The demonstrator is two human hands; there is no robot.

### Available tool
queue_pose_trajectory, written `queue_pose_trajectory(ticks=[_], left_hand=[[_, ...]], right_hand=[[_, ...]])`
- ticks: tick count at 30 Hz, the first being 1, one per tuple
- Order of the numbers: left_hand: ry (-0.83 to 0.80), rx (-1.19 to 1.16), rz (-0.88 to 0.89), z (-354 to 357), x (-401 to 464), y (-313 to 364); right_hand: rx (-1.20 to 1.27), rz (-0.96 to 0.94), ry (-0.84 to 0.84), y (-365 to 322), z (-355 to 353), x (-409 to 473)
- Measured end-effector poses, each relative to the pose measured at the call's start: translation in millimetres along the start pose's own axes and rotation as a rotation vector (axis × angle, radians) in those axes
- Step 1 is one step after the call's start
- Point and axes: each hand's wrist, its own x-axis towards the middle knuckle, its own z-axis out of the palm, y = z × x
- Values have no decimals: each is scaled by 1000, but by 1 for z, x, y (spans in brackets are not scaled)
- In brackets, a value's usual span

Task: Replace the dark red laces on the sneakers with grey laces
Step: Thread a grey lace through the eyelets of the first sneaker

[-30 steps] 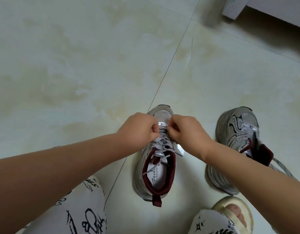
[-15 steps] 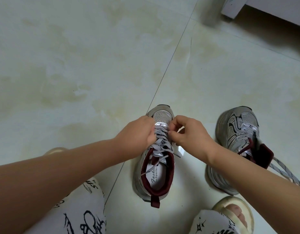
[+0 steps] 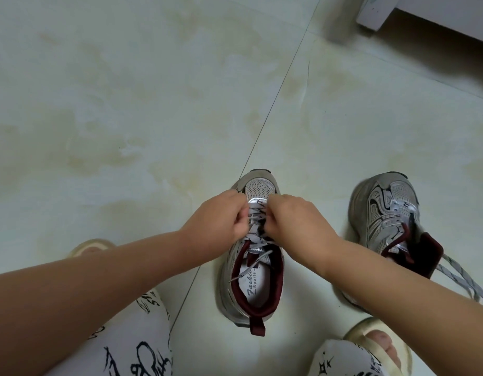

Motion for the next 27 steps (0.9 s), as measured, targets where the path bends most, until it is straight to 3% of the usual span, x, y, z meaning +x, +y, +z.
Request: queue_pose_trajectory(ticks=[4,7,9,14,19,22,27], left_hand=[[-18,-40,-57,1,-3,-3],[42,-85,-91,-1,0,0],[51,-94,-93,-5,6,2],[25,73,-62,-6,15,7],[15,119,-58,-5,13,11],[1,134,-52,-6,12,13],[-34,154,-33,-6,11,16]], right_hand=[[468,78,133,17,13,-18],[703,203,122,21,10,-10],[632,191,85,21,4,-1],[114,58,-23,4,-9,11],[-98,11,-38,-4,-7,16],[-50,-1,-49,0,-6,13],[371,22,37,19,7,-1]])
